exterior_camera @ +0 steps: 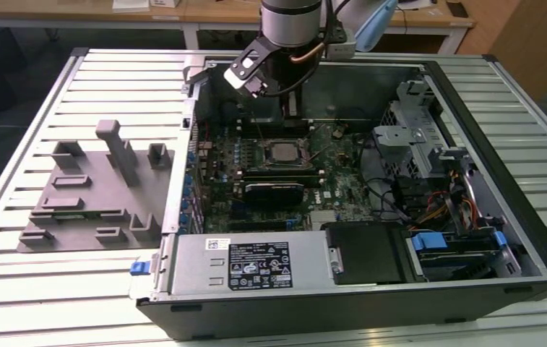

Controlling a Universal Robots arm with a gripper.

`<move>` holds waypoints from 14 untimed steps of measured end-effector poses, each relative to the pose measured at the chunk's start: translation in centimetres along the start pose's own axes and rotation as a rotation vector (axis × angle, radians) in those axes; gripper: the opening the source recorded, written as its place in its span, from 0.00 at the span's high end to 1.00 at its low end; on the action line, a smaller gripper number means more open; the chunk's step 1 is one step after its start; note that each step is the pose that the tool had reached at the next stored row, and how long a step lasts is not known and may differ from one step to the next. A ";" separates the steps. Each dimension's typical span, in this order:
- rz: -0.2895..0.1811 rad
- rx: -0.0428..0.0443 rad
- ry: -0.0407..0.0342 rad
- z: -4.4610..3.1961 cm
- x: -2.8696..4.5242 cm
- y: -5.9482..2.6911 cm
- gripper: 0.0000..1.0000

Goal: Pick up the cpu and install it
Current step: 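Place the cpu into insertion slot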

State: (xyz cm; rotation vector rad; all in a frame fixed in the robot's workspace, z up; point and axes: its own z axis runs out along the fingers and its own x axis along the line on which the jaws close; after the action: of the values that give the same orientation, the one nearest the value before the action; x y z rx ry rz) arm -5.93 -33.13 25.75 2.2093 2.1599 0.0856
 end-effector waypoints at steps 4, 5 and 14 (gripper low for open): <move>0.000 0.0000 -0.0001 0.00 0.00 0.00 0.89; 0.000 0.0000 -0.0001 0.00 0.00 0.00 0.89; 0.001 0.0181 -0.0005 0.03 0.01 0.39 0.89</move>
State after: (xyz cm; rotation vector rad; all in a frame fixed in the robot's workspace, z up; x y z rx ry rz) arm -5.53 -33.13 25.75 2.2194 2.1683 0.0658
